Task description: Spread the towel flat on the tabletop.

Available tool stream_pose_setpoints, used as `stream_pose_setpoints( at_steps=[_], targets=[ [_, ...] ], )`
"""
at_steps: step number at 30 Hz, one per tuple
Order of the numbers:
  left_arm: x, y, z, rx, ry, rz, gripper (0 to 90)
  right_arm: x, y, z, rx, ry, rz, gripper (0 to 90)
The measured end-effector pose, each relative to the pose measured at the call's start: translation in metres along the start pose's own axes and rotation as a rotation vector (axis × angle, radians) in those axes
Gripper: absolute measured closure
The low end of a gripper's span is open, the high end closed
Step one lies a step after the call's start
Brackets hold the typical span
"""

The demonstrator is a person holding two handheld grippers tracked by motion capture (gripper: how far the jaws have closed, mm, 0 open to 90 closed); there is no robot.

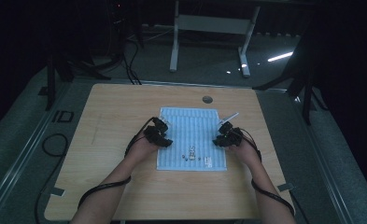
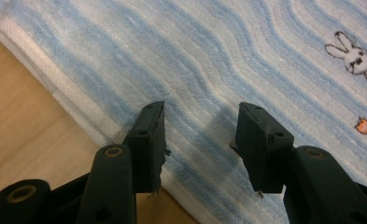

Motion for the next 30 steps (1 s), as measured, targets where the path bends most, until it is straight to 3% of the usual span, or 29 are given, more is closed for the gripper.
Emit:
stream_pose_setpoints(
  at_steps=[7, 11, 13, 15, 16, 22, 25, 30],
  targets=[
    [0.006, -0.009, -0.002, 0.004, -0.006, 0.017, 51.9, -0.008, -0.007, -0.001, 0.014, 0.003, -0.007, 67.2],
    [0.006, -0.012, -0.002, 0.012, -0.002, 0.023, 50.0, -0.008, -0.01, 0.0, 0.03, 0.006, -0.013, 61.4],
    [0.003, -0.01, 0.003, 0.005, 0.001, 0.005, 49.1, -0.005, -0.008, 0.005, 0.022, 0.0, -0.002, 58.8],
    [-0.003, -0.004, 0.013, -0.023, 0.02, -0.022, 46.3, 0.0, -0.003, 0.011, 0.006, 0.004, 0.022, 57.5],
    [-0.006, 0.0, 0.018, -0.03, 0.021, -0.039, 42.7, 0.007, 0.003, 0.02, -0.009, 0.012, 0.058, 56.2],
    [-0.026, 0.033, 0.033, -0.036, 0.048, -0.099, 35.6, 0.028, 0.028, 0.038, -0.055, 0.008, 0.086, 55.3],
    [-0.034, 0.047, 0.033, -0.032, 0.056, -0.13, 35.6, 0.039, 0.044, 0.037, -0.049, 0.017, 0.105, 54.6],
    [-0.042, 0.056, 0.025, 0.003, 0.05, -0.148, 35.6, 0.041, 0.057, 0.025, -0.021, -0.001, 0.093, 54.4]
  ],
)
Point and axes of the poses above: each handheld gripper's, and its own axes: z roughly backward along the jaws, y roughly out of its underside, x roughly to its left, the point moved 3 cm from there along -z, roughly forward along the jaws, and after that the axes turned 15 degrees about x, right-handed, at the moved point
